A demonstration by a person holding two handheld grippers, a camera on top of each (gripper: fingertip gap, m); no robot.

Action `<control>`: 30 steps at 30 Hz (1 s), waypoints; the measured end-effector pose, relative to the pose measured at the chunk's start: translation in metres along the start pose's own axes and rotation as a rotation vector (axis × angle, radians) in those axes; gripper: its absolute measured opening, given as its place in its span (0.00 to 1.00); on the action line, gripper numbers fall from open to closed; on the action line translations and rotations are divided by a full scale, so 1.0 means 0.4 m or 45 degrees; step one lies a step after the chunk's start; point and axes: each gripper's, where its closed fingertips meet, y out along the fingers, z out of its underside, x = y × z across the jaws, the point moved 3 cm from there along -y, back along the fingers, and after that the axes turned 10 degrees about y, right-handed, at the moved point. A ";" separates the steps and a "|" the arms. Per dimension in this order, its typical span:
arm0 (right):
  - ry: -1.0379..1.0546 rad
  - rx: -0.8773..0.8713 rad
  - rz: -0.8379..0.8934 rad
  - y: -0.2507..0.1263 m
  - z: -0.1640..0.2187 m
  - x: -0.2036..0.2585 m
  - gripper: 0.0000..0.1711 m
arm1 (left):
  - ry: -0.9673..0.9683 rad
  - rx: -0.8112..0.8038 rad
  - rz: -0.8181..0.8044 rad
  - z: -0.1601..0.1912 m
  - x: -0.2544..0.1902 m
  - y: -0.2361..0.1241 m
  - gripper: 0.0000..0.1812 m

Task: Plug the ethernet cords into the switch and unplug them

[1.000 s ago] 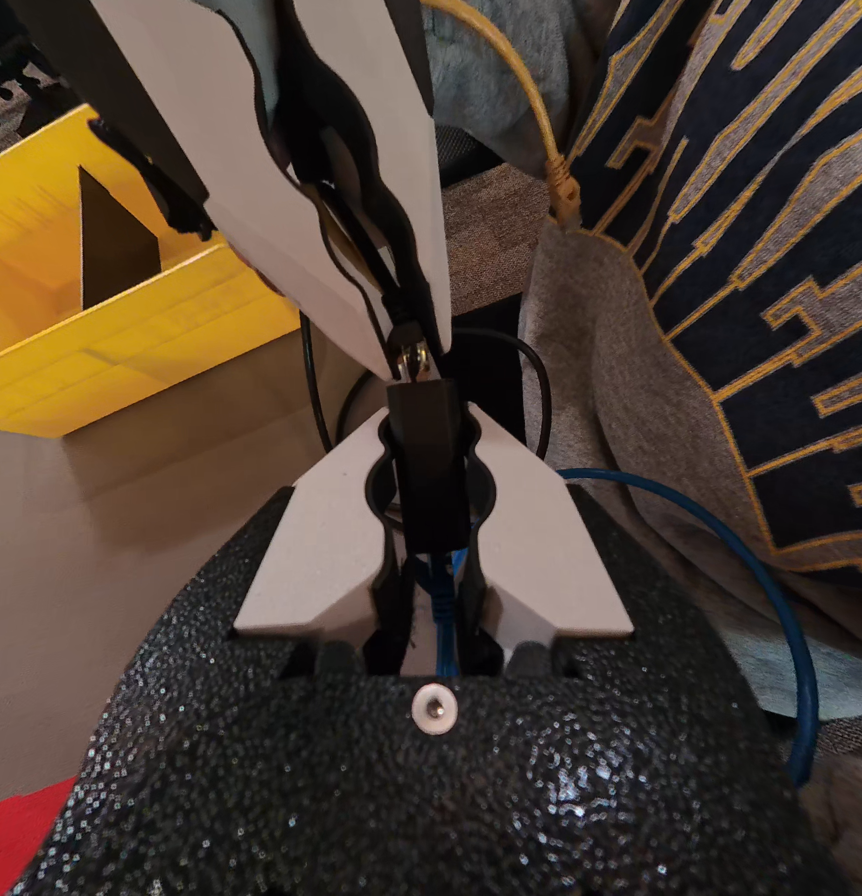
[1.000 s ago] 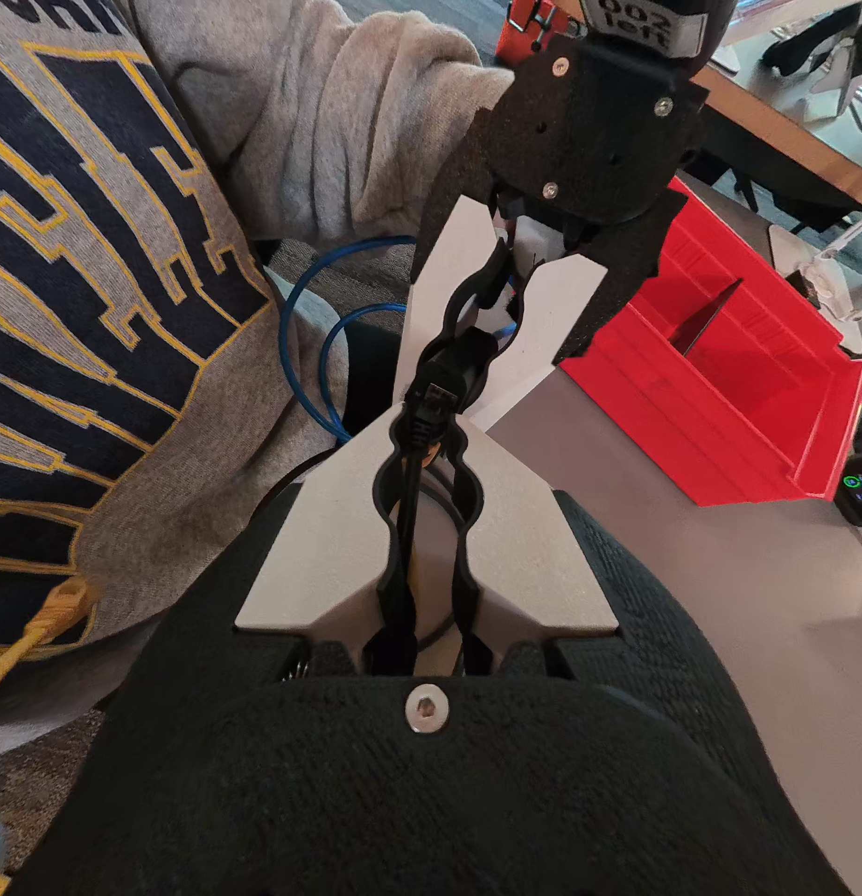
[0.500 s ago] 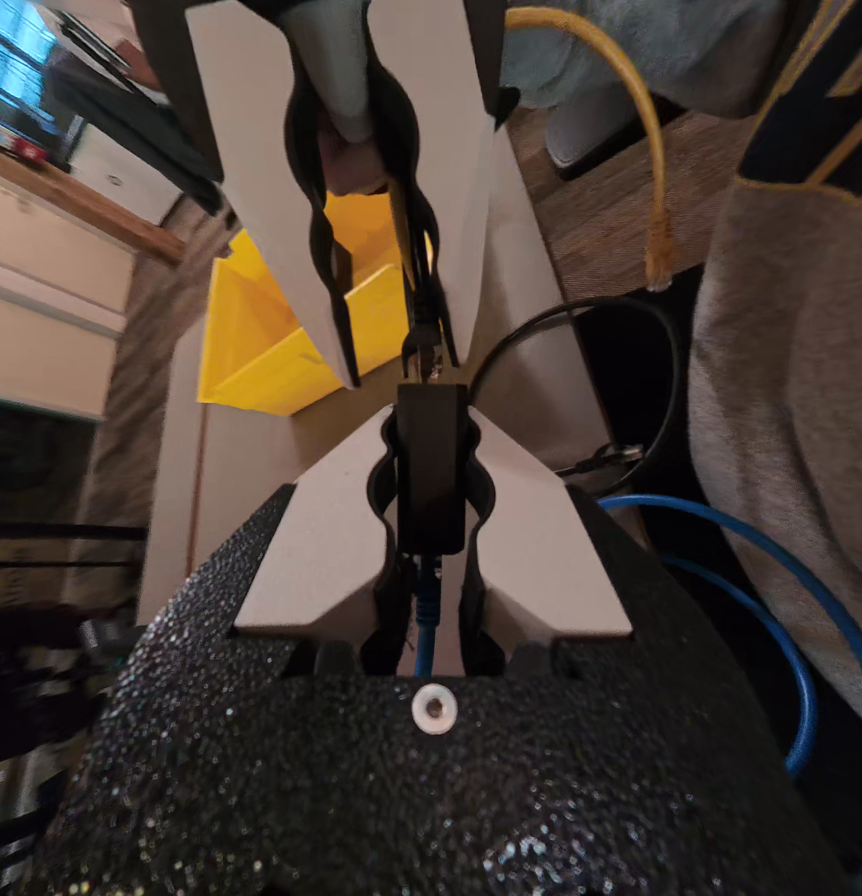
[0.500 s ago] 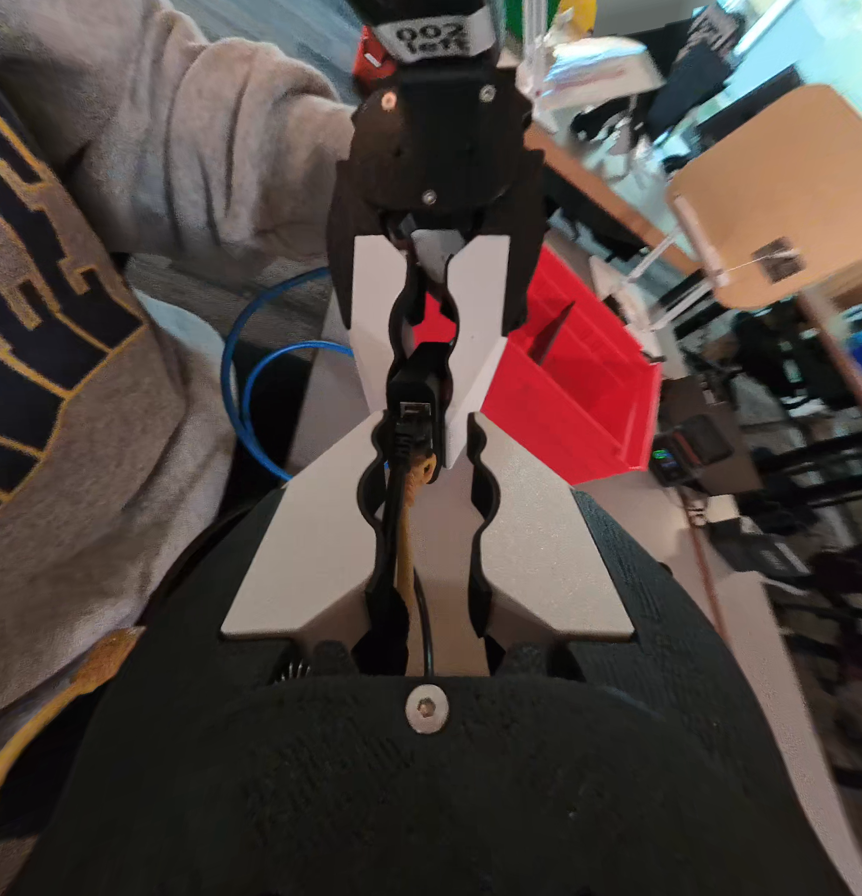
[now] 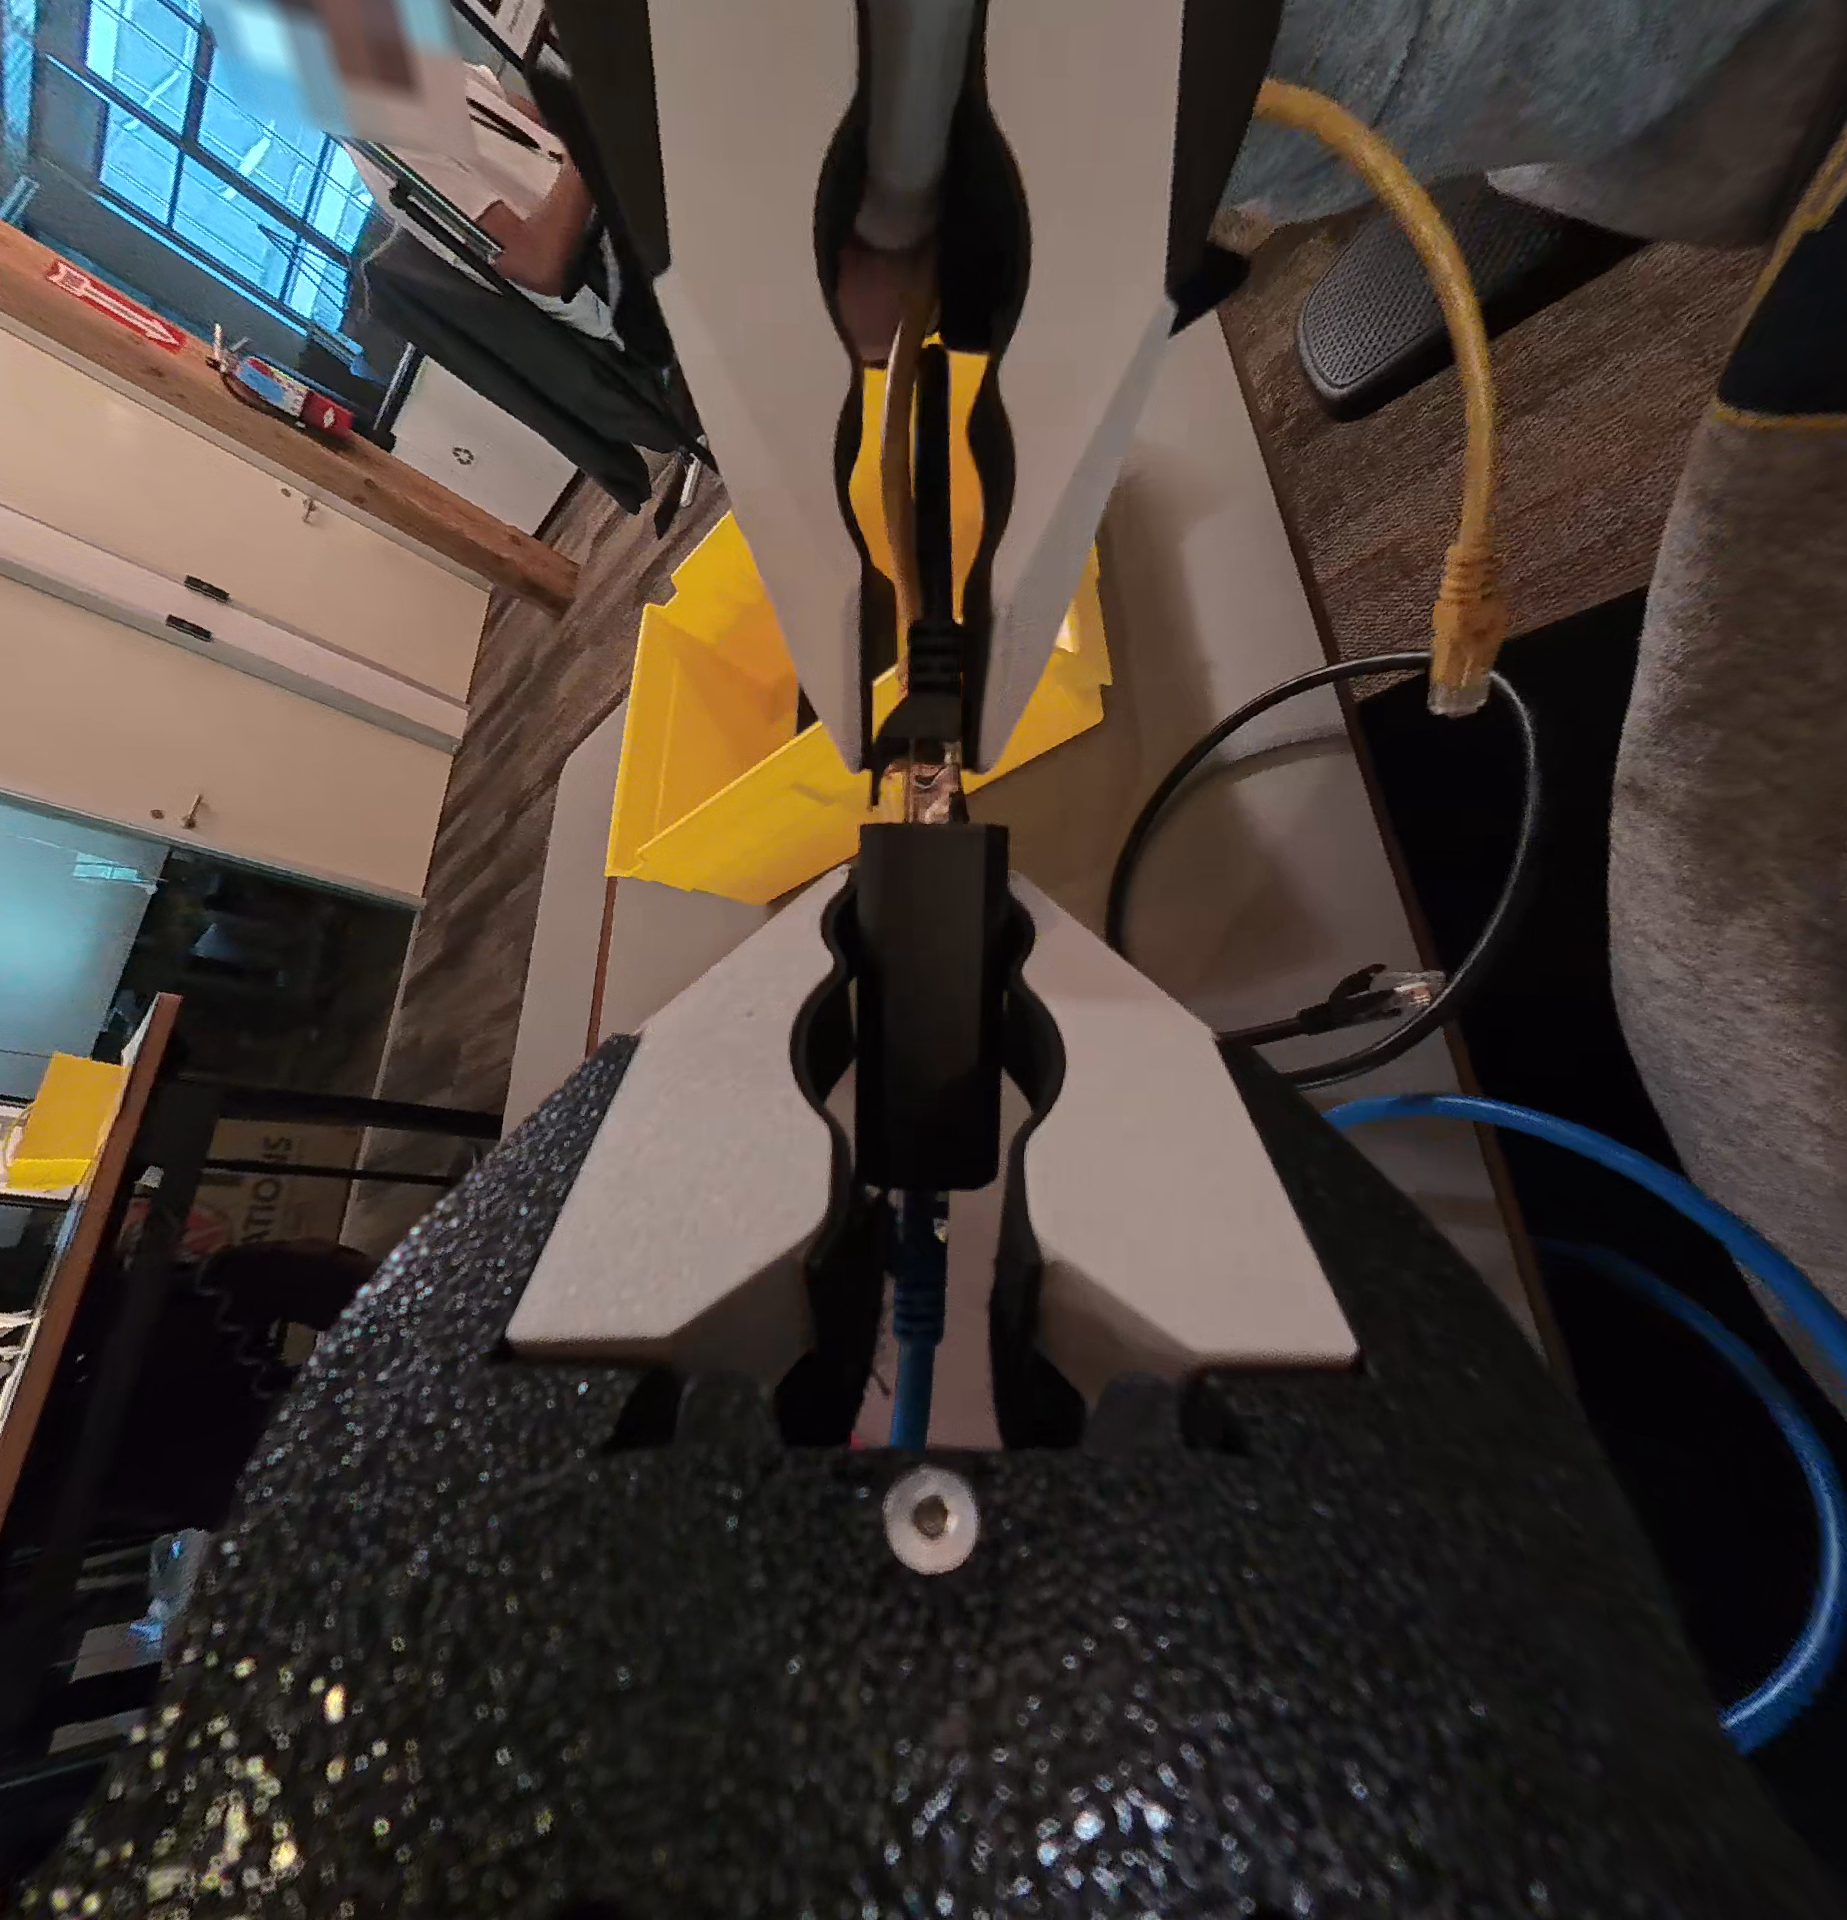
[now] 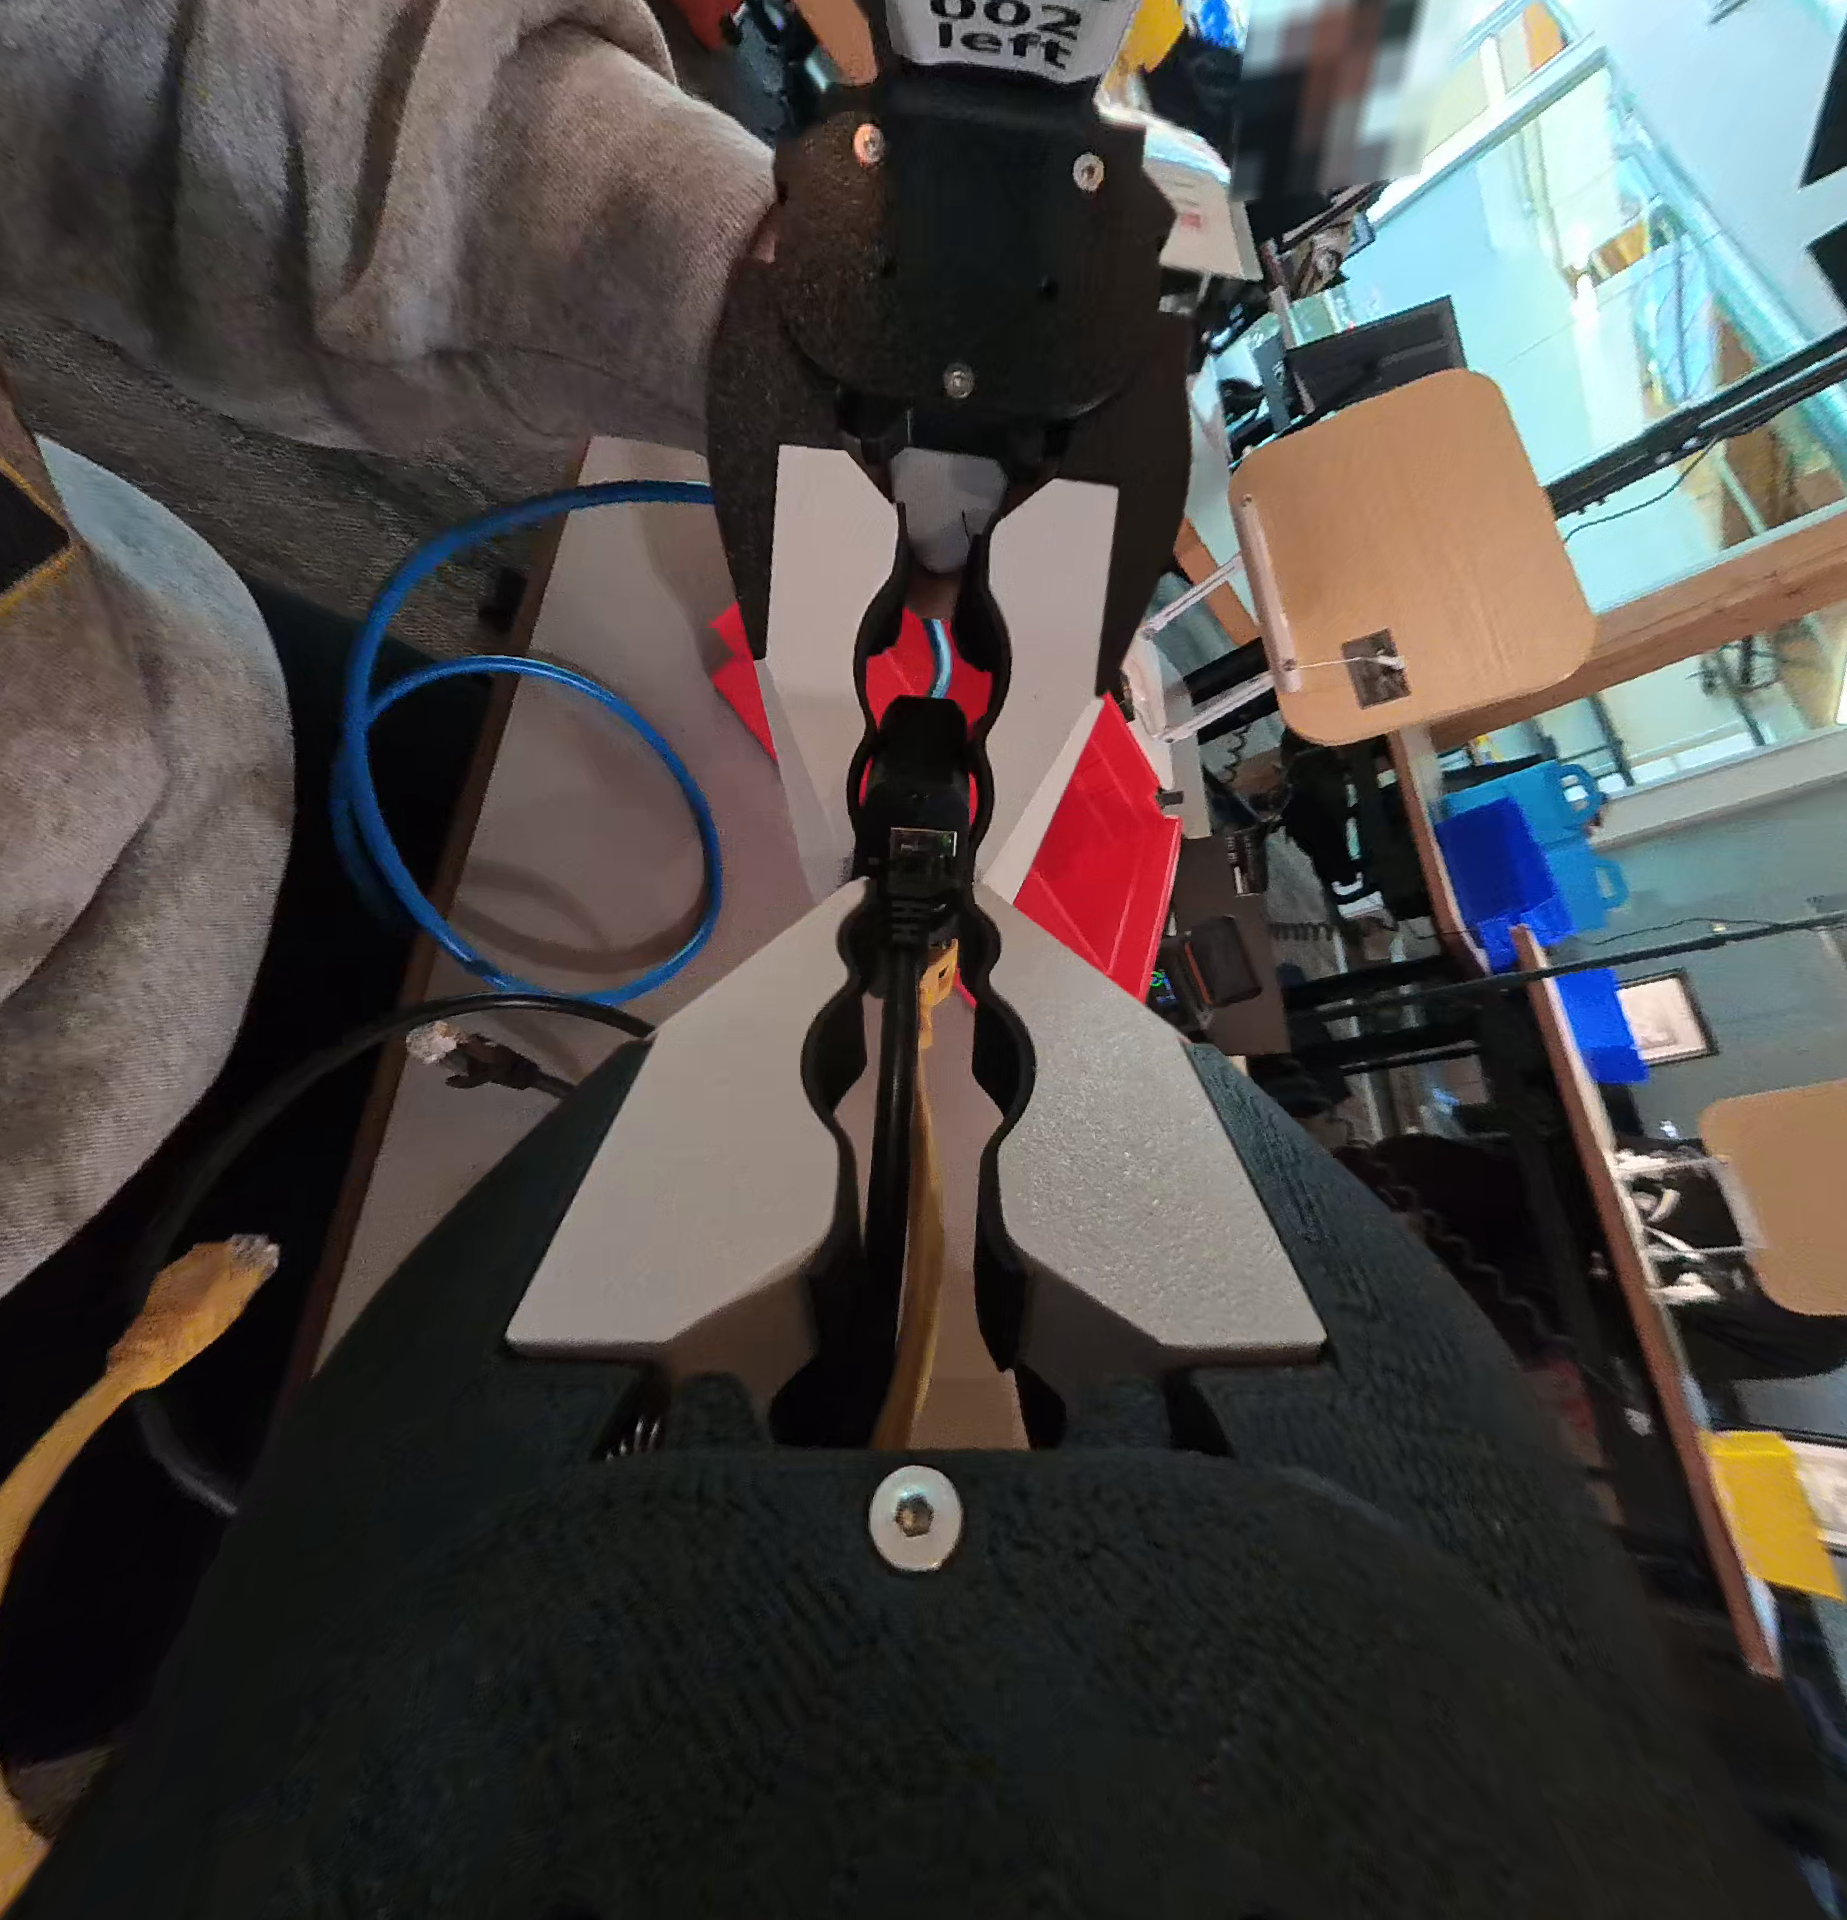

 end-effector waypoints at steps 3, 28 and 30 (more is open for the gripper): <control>-0.018 -0.034 0.020 -0.001 -0.006 -0.003 0.07 | -0.004 -0.010 -0.011 -0.002 0.005 -0.005 0.12; -0.546 0.598 0.552 0.007 0.039 -0.060 0.17 | 0.053 0.414 -0.195 0.032 0.045 -0.001 0.12; -0.601 0.618 0.572 0.023 0.037 -0.053 0.14 | 0.079 0.466 -0.231 0.028 0.048 0.002 0.12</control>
